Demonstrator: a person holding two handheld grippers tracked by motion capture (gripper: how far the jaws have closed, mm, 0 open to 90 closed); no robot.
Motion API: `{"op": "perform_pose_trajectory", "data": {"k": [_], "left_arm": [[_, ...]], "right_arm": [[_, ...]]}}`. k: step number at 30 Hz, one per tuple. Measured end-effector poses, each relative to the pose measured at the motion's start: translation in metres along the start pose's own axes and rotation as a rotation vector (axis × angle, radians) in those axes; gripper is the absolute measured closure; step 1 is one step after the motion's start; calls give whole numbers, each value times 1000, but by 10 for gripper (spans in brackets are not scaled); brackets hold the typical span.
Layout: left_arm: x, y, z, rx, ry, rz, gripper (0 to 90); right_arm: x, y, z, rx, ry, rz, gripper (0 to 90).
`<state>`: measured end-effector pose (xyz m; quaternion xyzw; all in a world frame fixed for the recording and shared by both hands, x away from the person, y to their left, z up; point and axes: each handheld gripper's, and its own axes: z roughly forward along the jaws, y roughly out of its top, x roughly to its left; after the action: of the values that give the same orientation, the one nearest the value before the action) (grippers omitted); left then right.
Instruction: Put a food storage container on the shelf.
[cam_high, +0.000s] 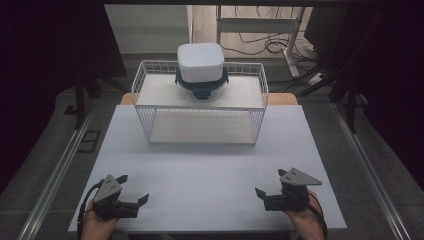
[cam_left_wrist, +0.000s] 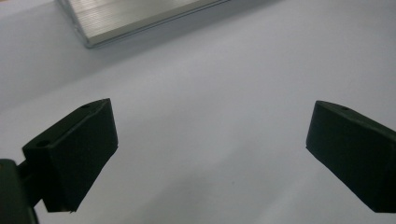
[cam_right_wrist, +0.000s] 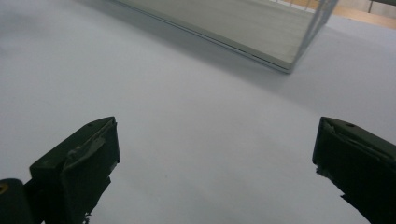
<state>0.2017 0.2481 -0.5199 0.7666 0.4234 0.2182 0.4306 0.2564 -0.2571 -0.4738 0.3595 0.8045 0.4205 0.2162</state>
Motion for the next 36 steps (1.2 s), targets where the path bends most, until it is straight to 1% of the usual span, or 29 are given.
{"op": "perform_pose_trajectory", "data": {"k": [1, 3, 4, 5, 7, 8, 9, 10, 12, 15, 16, 20, 21, 23, 24, 25, 26, 27, 28, 29, 30, 32, 34, 36], "left_arm": [[1, -1, -1, 0, 4, -1, 16], [3, -3, -3, 2, 11, -6, 16], [5, -5, -3, 7, 24, -5, 16], [5, -5, -3, 7, 24, -5, 16], [9, -9, -4, 12, 45, -7, 16], [9, -9, -4, 12, 45, -7, 16], [11, -10, -5, 17, 55, -7, 15], [11, -10, -5, 17, 55, -7, 15], [14, -13, -5, 21, 65, -12, 15], [16, -15, -4, 24, 68, -19, 15], [17, -15, -4, 25, 73, -19, 15], [20, -17, -3, 32, 89, -21, 14], [23, -19, -4, 38, 98, -28, 14], [25, -20, -4, 42, 104, -33, 14], [27, -21, -4, 47, 106, -40, 14], [29, -23, -5, 58, 112, -49, 14], [29, -23, -5, 58, 112, -49, 14], [32, -25, -5, 71, 119, -57, 14], [32, -25, -5, 71, 119, -57, 13], [35, -26, -4, 82, 125, -79, 12], [35, -26, -4, 82, 125, -79, 12], [38, -27, -4, 89, 127, -104, 12], [39, -27, -3, 100, 131, -114, 12], [38, -27, -2, 105, 134, -113, 13]], "right_arm": [[-2, -3, -3, -2, -15, 7, 1], [-4, -4, -5, -3, -18, 11, 1], [-6, -9, -9, 0, -29, 24, 0], [-6, -9, -9, 0, -29, 24, 0], [-10, -16, -13, 5, -45, 32, 0], [-10, -16, -13, 5, -45, 32, 0], [-12, -20, -15, 14, -53, 40, 0], [-12, -20, -15, 14, -53, 40, 0], [-15, -26, -17, 27, -68, 46, 0], [-16, -31, -18, 39, -81, 43, 0], [-17, -33, -18, 48, -90, 41, 0], [-19, -39, -20, 78, -103, 31, 0], [-20, -41, -20, 83, -104, 34, 0], [-21, -42, -21, 85, -105, 39, 0], [-23, -46, -22, 102, -106, 37, 0], [-24, -47, -22, 108, -109, 37, 0], [-24, -47, -22, 108, -109, 37, 0], [-25, -50, -23, 115, -108, 53, 0], [-25, -50, -23, 115, -108, 53, 0], [-27, -50, -24, 104, -110, 65, 0], [-27, -51, -24, 107, -108, 68, 0], [-28, -51, -23, 115, -107, 73, 0], [-28, -50, -22, 125, -104, 72, 0], [-28, -50, -21, 133, -110, 69, 0]]}}
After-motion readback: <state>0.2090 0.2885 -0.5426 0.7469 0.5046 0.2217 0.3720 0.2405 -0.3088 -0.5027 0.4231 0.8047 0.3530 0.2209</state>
